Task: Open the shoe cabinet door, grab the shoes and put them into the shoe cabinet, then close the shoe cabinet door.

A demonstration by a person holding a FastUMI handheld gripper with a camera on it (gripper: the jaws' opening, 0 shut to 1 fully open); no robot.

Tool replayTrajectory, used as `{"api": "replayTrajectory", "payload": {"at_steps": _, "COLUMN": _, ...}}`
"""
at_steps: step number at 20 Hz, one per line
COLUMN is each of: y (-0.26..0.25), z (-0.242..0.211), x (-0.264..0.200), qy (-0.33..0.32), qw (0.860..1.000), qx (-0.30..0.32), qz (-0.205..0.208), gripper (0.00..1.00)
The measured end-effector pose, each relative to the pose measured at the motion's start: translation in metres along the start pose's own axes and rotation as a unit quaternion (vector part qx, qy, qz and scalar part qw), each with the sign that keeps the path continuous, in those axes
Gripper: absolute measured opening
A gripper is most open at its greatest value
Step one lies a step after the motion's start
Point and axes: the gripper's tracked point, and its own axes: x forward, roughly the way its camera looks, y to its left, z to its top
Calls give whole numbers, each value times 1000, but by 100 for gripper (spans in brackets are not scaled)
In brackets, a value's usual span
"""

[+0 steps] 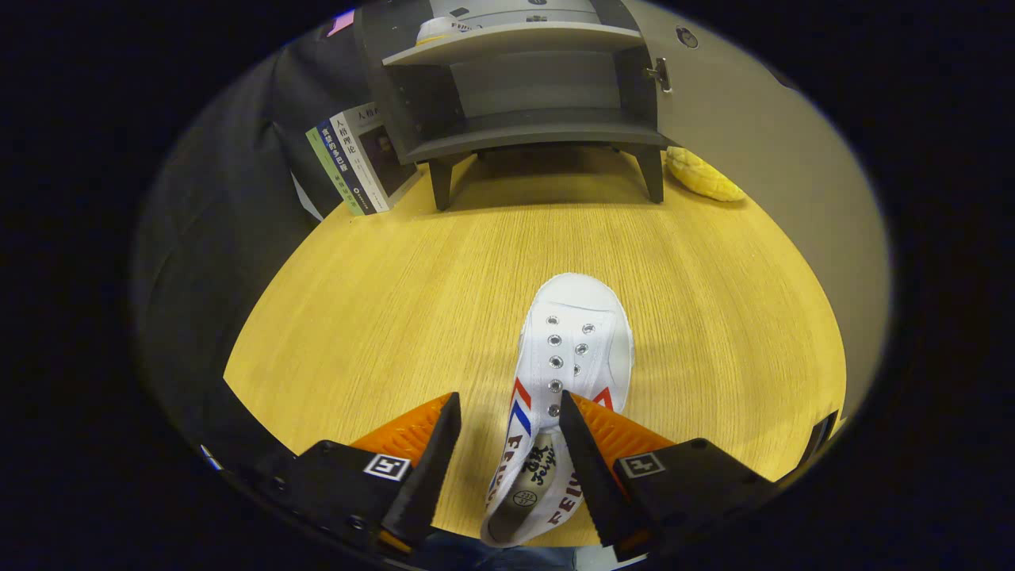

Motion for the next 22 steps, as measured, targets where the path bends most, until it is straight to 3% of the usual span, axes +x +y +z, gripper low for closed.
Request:
{"api": "replayTrajectory", "payload": {"at_steps": 3, "y": -6, "z": -3, "x": 4, "qy": 19, "qw": 1000, "qx": 0, "qz": -12, "gripper": 64}}
{"api": "replayTrajectory", "payload": {"at_steps": 7, "y": -14, "z": -4, "x": 8, "qy": 39, "qw": 999, "qx": -18, "qz": -33, "gripper": 52}}
{"api": "replayTrajectory", "payload": {"at_steps": 9, "y": -12, "z": -4, "x": 11, "qy": 41, "qw": 998, "qx": -31, "qz": -28, "gripper": 31}}
{"api": "replayTrajectory", "payload": {"at_steps": 10, "y": -7, "z": -6, "x": 11, "qy": 47, "qw": 999, "qx": -14, "qz": -20, "gripper": 31}}
{"api": "replayTrajectory", "payload": {"at_steps": 11, "y": -8, "z": -7, "x": 15, "qy": 46, "qw": 999, "qx": 7, "qz": -12, "gripper": 13}}
{"api": "replayTrajectory", "payload": {"at_steps": 13, "y": -9, "z": -7, "x": 14, "qy": 55, "qw": 998, "qx": 19, "qz": -7, "gripper": 2}}
{"api": "replayTrajectory", "payload": {"at_steps": 22, "y": -13, "z": 12, "x": -2, "qy": 15, "qw": 1000, "qx": -22, "qz": -17, "gripper": 2}}
